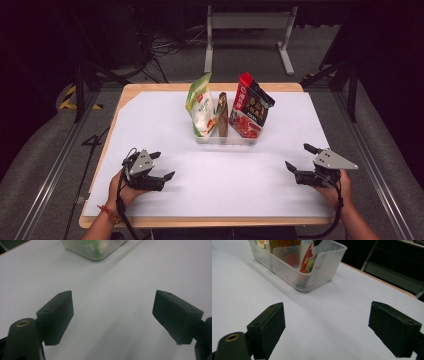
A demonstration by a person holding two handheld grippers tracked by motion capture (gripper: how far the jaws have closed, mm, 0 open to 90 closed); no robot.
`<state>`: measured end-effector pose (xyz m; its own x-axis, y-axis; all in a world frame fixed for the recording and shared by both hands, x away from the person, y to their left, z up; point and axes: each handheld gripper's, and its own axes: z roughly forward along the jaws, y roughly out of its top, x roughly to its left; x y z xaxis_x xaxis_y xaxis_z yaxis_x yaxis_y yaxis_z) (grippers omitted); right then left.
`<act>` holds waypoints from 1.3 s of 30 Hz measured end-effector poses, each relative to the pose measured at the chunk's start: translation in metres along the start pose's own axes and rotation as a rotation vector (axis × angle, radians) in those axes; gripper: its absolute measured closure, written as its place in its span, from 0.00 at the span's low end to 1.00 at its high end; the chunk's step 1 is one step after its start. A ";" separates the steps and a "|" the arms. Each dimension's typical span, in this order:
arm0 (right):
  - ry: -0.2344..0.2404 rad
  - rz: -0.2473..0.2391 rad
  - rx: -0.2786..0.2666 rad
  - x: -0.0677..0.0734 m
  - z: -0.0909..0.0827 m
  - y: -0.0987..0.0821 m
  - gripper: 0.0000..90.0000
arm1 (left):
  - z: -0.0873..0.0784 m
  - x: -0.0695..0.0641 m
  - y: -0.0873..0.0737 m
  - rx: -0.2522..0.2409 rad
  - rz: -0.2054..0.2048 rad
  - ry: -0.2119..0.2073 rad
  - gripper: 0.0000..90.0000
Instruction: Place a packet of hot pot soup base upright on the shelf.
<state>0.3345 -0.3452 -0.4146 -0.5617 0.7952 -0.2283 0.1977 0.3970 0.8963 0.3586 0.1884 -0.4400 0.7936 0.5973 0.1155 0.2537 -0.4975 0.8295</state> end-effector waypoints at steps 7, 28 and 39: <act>-0.045 0.012 0.017 -0.005 -0.016 -0.015 0.16 | 0.002 -0.002 0.000 0.009 0.016 -0.009 0.20; -0.024 0.022 0.035 -0.010 -0.030 -0.031 0.16 | -0.001 -0.001 0.000 -0.004 0.020 0.002 0.19; -0.027 0.013 0.042 -0.010 -0.029 -0.032 0.16 | 0.000 -0.001 0.001 -0.001 0.025 0.000 0.19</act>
<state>0.3103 -0.3788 -0.4297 -0.5368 0.8125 -0.2274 0.2388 0.4048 0.8827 0.3582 0.1869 -0.4391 0.7998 0.5845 0.1366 0.2327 -0.5118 0.8270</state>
